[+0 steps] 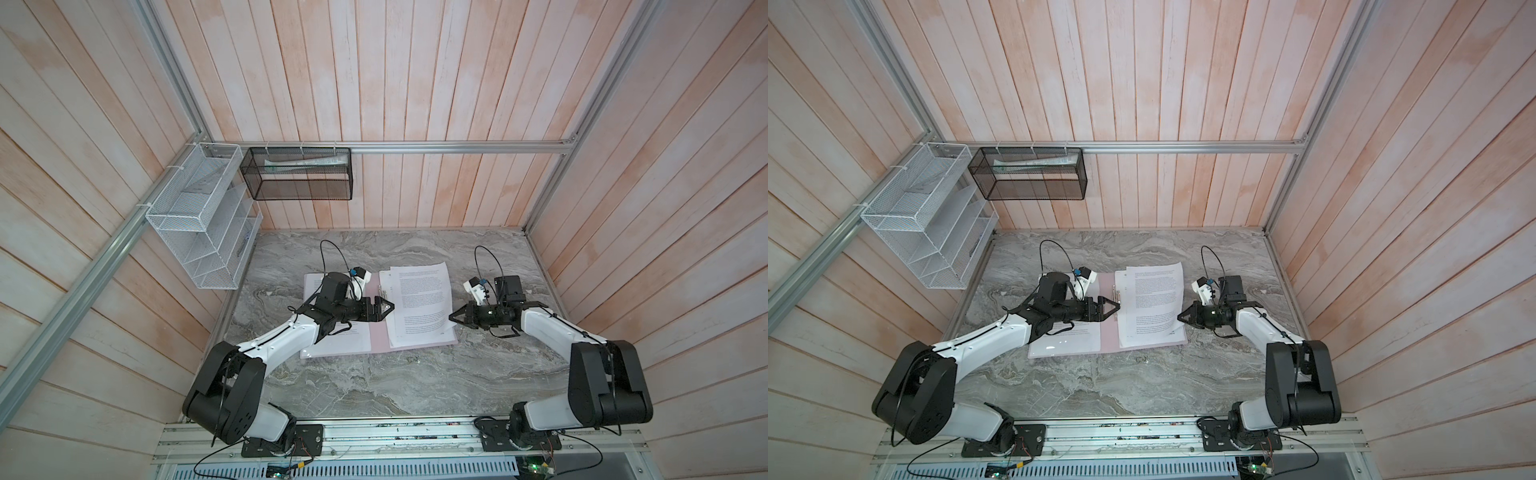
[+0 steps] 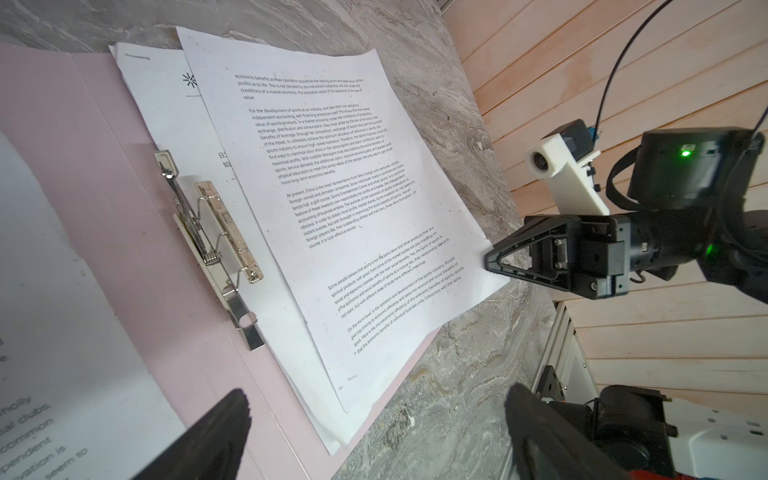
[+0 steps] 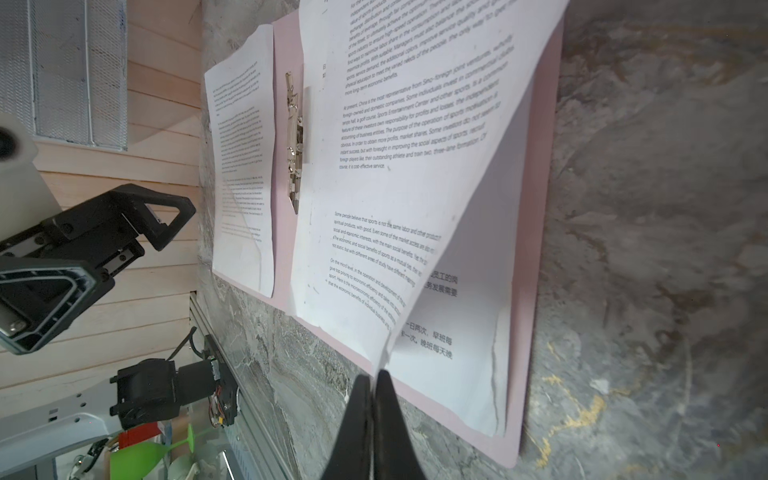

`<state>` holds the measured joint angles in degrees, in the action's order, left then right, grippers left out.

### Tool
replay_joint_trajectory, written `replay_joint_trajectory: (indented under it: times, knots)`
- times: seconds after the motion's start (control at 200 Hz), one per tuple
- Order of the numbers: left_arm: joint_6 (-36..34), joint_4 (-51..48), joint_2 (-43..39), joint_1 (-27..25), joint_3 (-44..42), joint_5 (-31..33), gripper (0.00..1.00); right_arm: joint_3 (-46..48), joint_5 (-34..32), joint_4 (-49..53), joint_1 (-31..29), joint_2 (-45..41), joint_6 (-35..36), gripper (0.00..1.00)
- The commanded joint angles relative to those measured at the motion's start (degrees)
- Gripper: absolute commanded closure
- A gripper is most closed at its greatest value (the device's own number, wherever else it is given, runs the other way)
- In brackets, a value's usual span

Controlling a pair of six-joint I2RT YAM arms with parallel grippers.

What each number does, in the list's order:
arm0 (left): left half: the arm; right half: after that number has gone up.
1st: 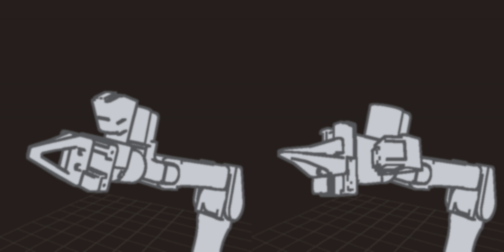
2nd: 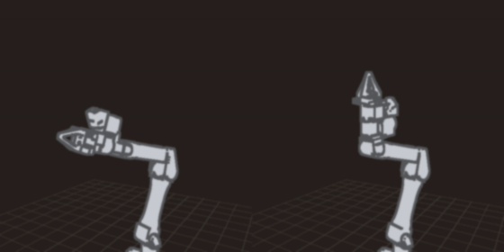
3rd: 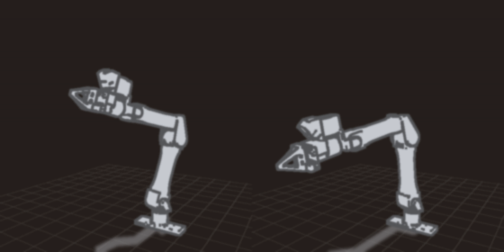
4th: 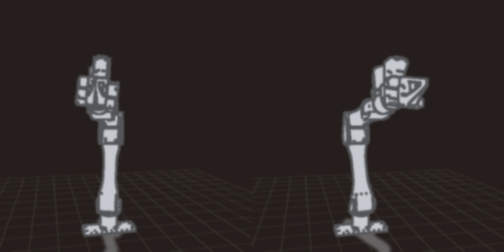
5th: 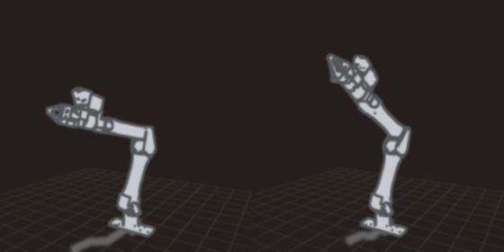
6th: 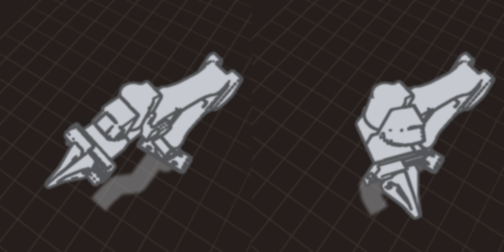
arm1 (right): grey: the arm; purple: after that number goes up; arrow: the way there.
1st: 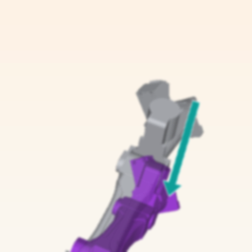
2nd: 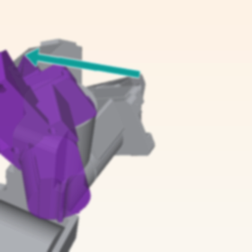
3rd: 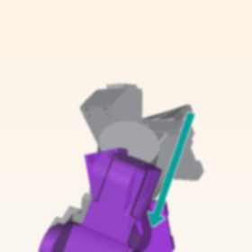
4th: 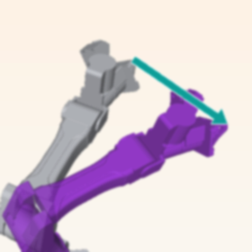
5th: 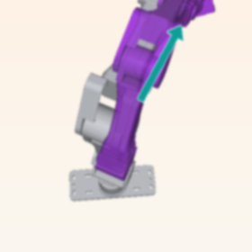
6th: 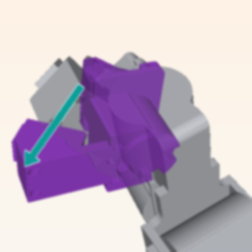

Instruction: Put the files into the folder

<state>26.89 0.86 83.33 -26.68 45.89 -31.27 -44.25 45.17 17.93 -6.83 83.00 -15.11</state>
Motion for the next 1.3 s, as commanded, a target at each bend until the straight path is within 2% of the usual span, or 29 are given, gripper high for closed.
replay_joint_trajectory:
  times: [0.0,0.12,0.37,0.465,0.52,0.68,0.795,0.905,0.98,1.04,1.175,1.296]
  knots:
    - [-1.28,0.21,-1.24,0.31,-1.22,-0.82,0.03,-2.78,-2.35,6.56,-1.88,0.71,3.95,1.00]
    - [-1.32,-0.04,-1.43,0.31,-1.50,-0.74,0.03,-3.30,-2.87,8.13,-2.67,-0.80,3.75,1.00]
    - [-1.22,0.36,-0.98,0.31,-1.82,-0.90,0.03,-2.16,-9.58,10.52,-2.57,-2.31,1.98,1.00]
    - [-1.37,0.28,-0.89,0.40,-1.65,-0.90,0.03,-3.76,-14.84,13.79,-2.57,-0.68,1.81,0.68]
    - [-1.54,-0.06,-1.01,0.52,-1.47,-0.90,0.02,-4.50,-17.25,14.96,-2.54,-0.81,1.48,0.54]
    - [-2.14,-0.87,-1.27,1.59,-0.96,-1.14,0.02,-10.44,-25.43,19.74,-2.32,-0.58,0.77,0.42]
    - [-2.49,-0.97,-0.77,2.28,-0.10,-1.77,0.02,-16.22,-29.69,17.30,-0.99,3.23,0.03,0.42]
    - [-2.51,-0.38,-0.46,2.81,0.30,-1.95,0.02,-20.85,-25.89,9.43,1.56,11.09,-0.31,0.42]
    - [-2.40,-0.17,-0.43,3.50,0.45,-2.18,0.02,-27.46,-22.61,9.56,2.43,18.95,0.54,0.43]
    - [-2.23,0.51,-0.42,4.19,0.39,-2.48,0.02,-32.41,-22.10,10.61,2.07,24.18,0.57,0.44]
    - [-1.47,1.74,-0.34,5.44,-0.09,-2.95,0.02,-36.48,-21.33,5.60,0.95,30.03,-2.25,0.45]
    - [-0.96,2.14,0.21,5.76,-0.44,-3.56,0.02,-41.58,-23.10,7.38,0.33,36.00,-3.23,0.47]
